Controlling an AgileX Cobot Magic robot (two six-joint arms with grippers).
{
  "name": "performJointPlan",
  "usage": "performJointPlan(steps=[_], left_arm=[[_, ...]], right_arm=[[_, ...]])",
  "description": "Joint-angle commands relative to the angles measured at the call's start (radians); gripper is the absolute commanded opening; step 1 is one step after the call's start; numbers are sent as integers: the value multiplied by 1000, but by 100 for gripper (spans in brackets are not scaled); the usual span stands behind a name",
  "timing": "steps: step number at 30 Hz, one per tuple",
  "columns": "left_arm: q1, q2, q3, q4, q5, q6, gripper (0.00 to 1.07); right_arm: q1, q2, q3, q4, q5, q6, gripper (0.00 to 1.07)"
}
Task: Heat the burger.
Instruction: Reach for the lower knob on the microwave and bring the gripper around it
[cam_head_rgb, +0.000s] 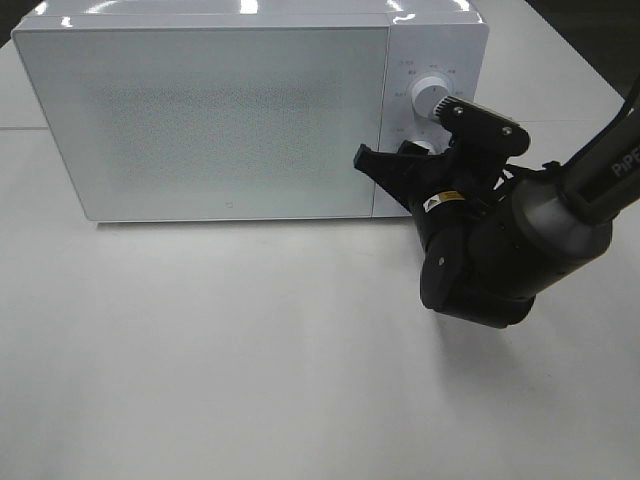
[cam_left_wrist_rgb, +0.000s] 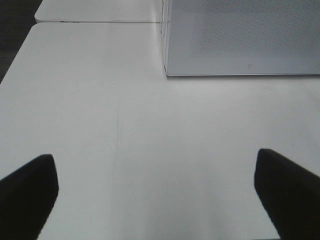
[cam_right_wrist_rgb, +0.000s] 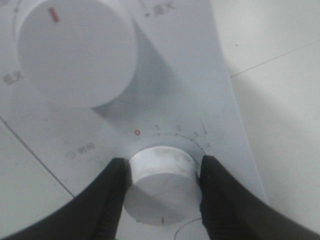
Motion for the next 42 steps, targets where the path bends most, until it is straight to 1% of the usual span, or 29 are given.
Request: performJointPlan(steps=[1, 2, 3, 5, 6, 7, 8, 9, 10, 11, 12, 14, 15, 17, 18, 19, 21, 26, 33, 37, 39, 40, 41, 42], left_arm=[[4, -23, 3, -4, -9, -1, 100], [4, -23, 3, -4, -9, -1, 100], [4, -23, 3, -4, -9, -1, 100], [4, -23, 3, -4, -9, -1, 100], [4, -23, 3, -4, -9, -1, 100], [4, -23, 3, -4, -9, -1, 100], [4, -23, 3, -4, -9, -1, 100], [4, -23, 3, -4, -9, -1, 100], [4, -23, 3, -4, -9, -1, 100], [4, -23, 3, -4, -9, -1, 100], [4, -23, 3, -4, -9, -1, 100], [4, -23, 3, -4, -9, -1, 100], [4, -23, 3, -4, -9, -1, 100], [4, -23, 3, -4, -9, -1, 100], [4, -23, 3, -4, -9, -1, 100], [4, -23, 3, -4, -9, -1, 100], [4, -23, 3, -4, -9, -1, 100], [4, -23, 3, -4, -9, -1, 100], [4, -23, 3, -4, -9, -1, 100], [4, -23, 3, -4, -9, -1, 100], [4, -23, 3, -4, -9, -1, 100], [4, -23, 3, -4, -9, -1, 100], [4, -23, 3, -4, -9, -1, 100], [4, -23, 3, -4, -9, -1, 100]], right_arm=[[-3, -6, -28, -181, -21, 251, 0], [-3, -6, -28, -214, -22, 371, 0], [-3, -6, -28, -214, -22, 371, 0], [-3, -6, -28, -244, -22, 525, 0], [-3, -6, -28, -244, -22, 525, 0], [-3, -6, -28, -247, -17, 647, 0], [-3, -6, -28, -247, -17, 647, 0], [-3, -6, -28, -244, 1, 773, 0], [-3, -6, -28, -244, 6, 838, 0], [-3, -6, -28, -244, 6, 838, 0], [-3, -6, -28, -242, 7, 951, 0], [-3, -6, -28, -243, 7, 991, 0], [-3, -6, -28, -243, 4, 1073, 0], [-3, -6, -28, -243, 4, 1118, 0], [-3, -6, -28, -243, 4, 1203, 0], [-3, -6, -28, -243, 4, 1203, 0], [-3, -6, -28, -243, 4, 1310, 0], [-3, -6, -28, -243, -3, 1391, 0], [-3, -6, -28, -240, -31, 1374, 0], [-3, -6, -28, -218, -31, 1346, 0], [-3, -6, -28, -164, -32, 1321, 3], [-3, -6, -28, -164, -32, 1321, 3], [-3, -6, -28, -129, -49, 1306, 6], [-3, -6, -28, -122, -58, 1290, 8]])
